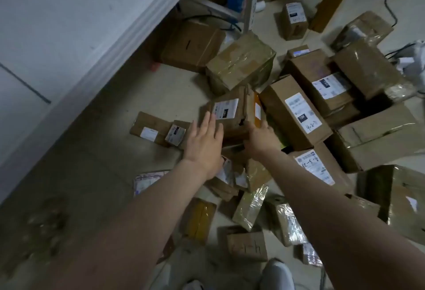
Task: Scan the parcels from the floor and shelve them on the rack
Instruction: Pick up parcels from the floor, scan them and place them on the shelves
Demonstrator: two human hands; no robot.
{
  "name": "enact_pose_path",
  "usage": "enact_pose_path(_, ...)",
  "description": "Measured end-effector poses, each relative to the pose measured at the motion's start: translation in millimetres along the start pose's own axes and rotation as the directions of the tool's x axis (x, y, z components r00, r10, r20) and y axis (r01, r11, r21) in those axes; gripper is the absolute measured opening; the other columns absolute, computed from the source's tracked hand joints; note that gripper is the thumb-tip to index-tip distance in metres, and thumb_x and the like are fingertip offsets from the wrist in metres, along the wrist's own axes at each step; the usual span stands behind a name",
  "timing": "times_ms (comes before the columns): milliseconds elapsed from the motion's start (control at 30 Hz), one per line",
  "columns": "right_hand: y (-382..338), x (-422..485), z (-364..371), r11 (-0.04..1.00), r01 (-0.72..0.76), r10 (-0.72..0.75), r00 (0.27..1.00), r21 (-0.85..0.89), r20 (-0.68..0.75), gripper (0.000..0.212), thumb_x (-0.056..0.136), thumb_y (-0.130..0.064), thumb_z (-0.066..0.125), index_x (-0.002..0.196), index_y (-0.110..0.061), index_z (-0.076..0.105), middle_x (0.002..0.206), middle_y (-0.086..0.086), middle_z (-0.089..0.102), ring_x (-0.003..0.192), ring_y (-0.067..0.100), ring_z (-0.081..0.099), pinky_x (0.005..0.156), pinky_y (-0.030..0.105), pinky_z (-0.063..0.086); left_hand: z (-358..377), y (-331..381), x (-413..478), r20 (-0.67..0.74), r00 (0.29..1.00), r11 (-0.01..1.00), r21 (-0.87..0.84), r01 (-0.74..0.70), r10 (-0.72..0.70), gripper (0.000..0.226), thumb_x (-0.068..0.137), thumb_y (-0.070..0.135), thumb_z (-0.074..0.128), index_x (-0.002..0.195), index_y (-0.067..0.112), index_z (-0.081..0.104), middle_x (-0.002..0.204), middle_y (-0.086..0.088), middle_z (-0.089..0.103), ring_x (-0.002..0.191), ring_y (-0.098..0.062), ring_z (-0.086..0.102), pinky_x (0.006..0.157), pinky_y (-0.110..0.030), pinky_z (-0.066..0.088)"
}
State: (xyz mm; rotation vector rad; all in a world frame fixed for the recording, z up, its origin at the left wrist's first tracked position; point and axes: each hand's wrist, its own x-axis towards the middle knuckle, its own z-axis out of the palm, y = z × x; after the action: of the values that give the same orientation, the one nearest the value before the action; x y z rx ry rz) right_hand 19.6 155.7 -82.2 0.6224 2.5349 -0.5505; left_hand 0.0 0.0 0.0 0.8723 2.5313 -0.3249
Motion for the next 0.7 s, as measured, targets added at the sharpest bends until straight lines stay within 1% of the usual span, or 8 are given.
enact_pose_path(100, -1.3, 21.2, 17.0, 0.985, 0.032, -0.025, 0.999, -0.169, 0.045, 0.070, 0.093, -0.018, 0.060, 0.153, -0.031, 0.028, 0.153, 0.015, 0.028, 0.139, 0.040, 0.033, 0.106, 0.051, 0.043, 20.4, -11.2, 9.6, 0.004, 1.000, 1.000, -0.001, 0.016, -0.016, 0.084, 0.099, 0.044, 0.052, 0.161, 0.012, 0.004, 0.167, -0.018, -0.009, 0.154, -0.033, -0.014, 0.126, -0.050, 0.003)
enact_pose_path(167, -0.5, 33.5, 32.1, 0.977, 0.022, -0.007, 0.997, -0.213, 0.074, 0.075, 0.092, -0.015, 0.058, 0.155, -0.030, 0.020, 0.149, 0.016, 0.029, 0.136, 0.040, 0.034, 0.103, 0.050, 0.042, 30.7, -16.4, 14.1, 0.007, 1.000, 1.000, -0.019, 0.020, -0.019, 0.085, 0.099, 0.043, 0.052, 0.161, 0.010, 0.002, 0.167, -0.019, -0.011, 0.154, -0.033, -0.015, 0.126, -0.050, 0.004)
enact_pose_path(233, 0.7, 39.1, 47.1, 0.975, 0.014, -0.001, 0.998, -0.221, 0.056, 0.074, 0.092, -0.010, 0.057, 0.154, -0.025, 0.019, 0.145, 0.018, 0.035, 0.131, 0.039, 0.041, 0.097, 0.049, 0.045, 36.9, -18.9, 14.7, 0.003, 1.000, 0.999, -0.028, 0.020, -0.020, 0.085, 0.100, 0.042, 0.052, 0.161, 0.009, 0.002, 0.167, -0.019, -0.011, 0.153, -0.033, -0.016, 0.126, -0.049, 0.004)
enact_pose_path(300, 0.8, 39.6, 49.7, 0.976, 0.019, -0.026, 0.999, -0.218, -0.029, 0.054, 0.096, -0.006, 0.049, 0.146, -0.015, 0.030, 0.133, 0.019, 0.049, 0.118, 0.037, 0.054, 0.081, 0.045, 0.049, 40.4, -21.9, 13.8, -0.017, 1.000, 0.999, -0.046, 0.023, -0.023, 0.085, 0.099, 0.041, 0.052, 0.161, 0.009, 0.003, 0.167, -0.019, -0.010, 0.154, -0.033, -0.014, 0.126, -0.048, 0.005)
enact_pose_path(367, 4.5, 35.7, 50.7, 0.969, 0.052, -0.073, 0.994, -0.243, -0.079, 0.034, 0.098, -0.002, 0.043, 0.131, -0.010, 0.042, 0.118, 0.017, 0.060, 0.103, 0.035, 0.062, 0.068, 0.040, 0.045, 42.5, -22.3, 10.0, -0.012, 1.000, 0.998, -0.062, 0.010, -0.010, 0.085, 0.099, 0.039, 0.054, 0.160, 0.009, 0.004, 0.167, -0.019, -0.008, 0.154, -0.033, -0.012, 0.127, -0.047, 0.005)
enact_pose_path(433, 10.7, 31.2, 52.2, 0.958, 0.082, -0.113, 0.988, -0.273, -0.101, 0.028, 0.098, -0.003, 0.043, 0.125, -0.008, 0.048, 0.112, 0.015, 0.063, 0.100, 0.034, 0.063, 0.068, 0.039, 0.045, 45.0, -21.6, 8.4, -0.030, 1.000, 0.998, -0.062, -0.010, 0.009, 0.085, 0.098, 0.039, 0.056, 0.160, 0.009, 0.006, 0.167, -0.019, -0.005, 0.155, -0.033, -0.009, 0.127, -0.047, 0.006)
enact_pose_path(567, 12.0, 29.7, 53.7, 0.926, 0.117, -0.162, 0.982, -0.358, -0.098, 0.026, 0.098, -0.002, 0.047, 0.122, -0.006, 0.055, 0.113, 0.014, 0.065, 0.104, 0.032, 0.064, 0.078, 0.038, 0.052, 46.0, -19.7, 8.8, -0.060, 0.997, 0.997, -0.065, -0.052, 0.048, 0.085, 0.097, 0.038, 0.058, 0.159, 0.008, 0.008, 0.167, -0.019, -0.001, 0.155, -0.033, -0.006, 0.126, -0.047, 0.010)
enact_pose_path(700, 5.5, 29.2, 49.3, 0.926, 0.129, -0.186, 0.974, -0.354, -0.132, 0.026, 0.097, 0.002, 0.046, 0.121, -0.003, 0.055, 0.115, 0.014, 0.064, 0.102, 0.033, 0.065, 0.075, 0.037, 0.050, 47.1, -16.7, 5.6, -0.060, 0.996, 0.994, -0.090, -0.069, 0.063, 0.084, 0.097, 0.038, 0.059, 0.159, 0.009, 0.010, 0.168, -0.018, 0.001, 0.155, -0.032, -0.005, 0.127, -0.045, 0.009)
